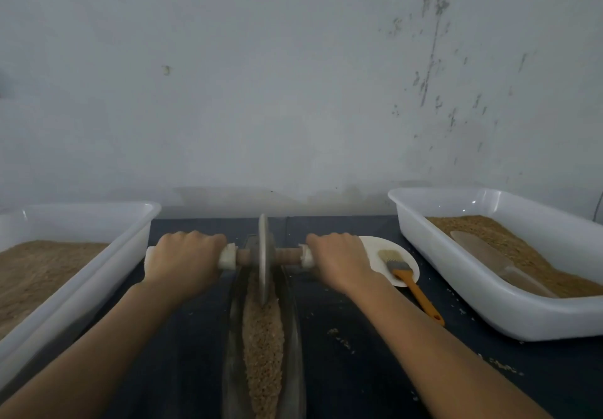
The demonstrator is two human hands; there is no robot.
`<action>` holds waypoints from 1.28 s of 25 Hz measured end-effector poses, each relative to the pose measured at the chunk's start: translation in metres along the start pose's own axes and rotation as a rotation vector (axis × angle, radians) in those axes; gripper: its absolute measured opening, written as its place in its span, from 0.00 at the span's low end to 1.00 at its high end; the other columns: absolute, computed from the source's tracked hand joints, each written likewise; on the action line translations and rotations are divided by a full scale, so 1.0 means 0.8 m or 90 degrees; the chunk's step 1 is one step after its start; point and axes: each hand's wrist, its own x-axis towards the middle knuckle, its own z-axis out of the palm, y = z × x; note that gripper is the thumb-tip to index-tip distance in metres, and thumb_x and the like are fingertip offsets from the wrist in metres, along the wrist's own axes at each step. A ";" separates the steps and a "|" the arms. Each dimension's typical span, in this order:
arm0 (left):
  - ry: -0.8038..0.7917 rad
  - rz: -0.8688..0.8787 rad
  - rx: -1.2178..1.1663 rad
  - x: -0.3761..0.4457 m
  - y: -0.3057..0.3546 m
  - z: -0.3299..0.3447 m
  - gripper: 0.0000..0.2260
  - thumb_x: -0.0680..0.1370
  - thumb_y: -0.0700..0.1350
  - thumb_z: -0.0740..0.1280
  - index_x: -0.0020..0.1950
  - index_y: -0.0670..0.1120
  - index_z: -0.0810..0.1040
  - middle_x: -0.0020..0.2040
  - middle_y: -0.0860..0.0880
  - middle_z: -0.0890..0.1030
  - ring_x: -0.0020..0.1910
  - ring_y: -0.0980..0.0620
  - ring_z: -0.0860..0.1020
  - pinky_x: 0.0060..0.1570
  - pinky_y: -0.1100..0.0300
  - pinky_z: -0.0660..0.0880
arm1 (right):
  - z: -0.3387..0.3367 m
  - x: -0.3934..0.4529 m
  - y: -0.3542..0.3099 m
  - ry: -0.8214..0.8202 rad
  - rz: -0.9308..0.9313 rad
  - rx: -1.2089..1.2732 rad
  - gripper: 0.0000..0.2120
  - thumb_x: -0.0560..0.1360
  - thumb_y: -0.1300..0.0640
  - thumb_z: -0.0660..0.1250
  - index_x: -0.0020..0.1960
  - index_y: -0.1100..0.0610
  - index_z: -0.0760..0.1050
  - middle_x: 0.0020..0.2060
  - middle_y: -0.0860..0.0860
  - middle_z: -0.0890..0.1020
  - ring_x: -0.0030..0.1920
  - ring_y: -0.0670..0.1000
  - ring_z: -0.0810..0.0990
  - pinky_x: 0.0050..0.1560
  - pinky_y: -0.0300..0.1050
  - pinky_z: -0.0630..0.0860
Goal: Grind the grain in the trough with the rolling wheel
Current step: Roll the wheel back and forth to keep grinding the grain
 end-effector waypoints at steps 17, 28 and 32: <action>0.003 -0.039 -0.049 -0.013 0.000 0.016 0.07 0.74 0.56 0.63 0.43 0.56 0.67 0.38 0.56 0.76 0.39 0.53 0.77 0.35 0.58 0.69 | -0.014 0.001 -0.012 0.051 -0.024 -0.050 0.11 0.71 0.56 0.69 0.51 0.54 0.71 0.43 0.53 0.82 0.42 0.58 0.80 0.35 0.48 0.62; -0.104 -0.046 -0.293 -0.103 -0.028 0.077 0.10 0.74 0.59 0.69 0.40 0.55 0.74 0.41 0.58 0.80 0.47 0.51 0.80 0.52 0.52 0.74 | -0.066 -0.129 -0.011 -0.085 -0.174 0.020 0.13 0.70 0.55 0.69 0.47 0.52 0.65 0.38 0.53 0.77 0.35 0.57 0.75 0.29 0.45 0.60; 0.063 0.075 -0.021 -0.083 -0.018 0.028 0.18 0.61 0.63 0.68 0.37 0.60 0.61 0.26 0.59 0.64 0.23 0.61 0.65 0.23 0.64 0.56 | -0.024 -0.058 -0.013 -0.020 -0.066 0.013 0.10 0.72 0.54 0.68 0.51 0.52 0.68 0.45 0.53 0.81 0.44 0.59 0.79 0.40 0.52 0.72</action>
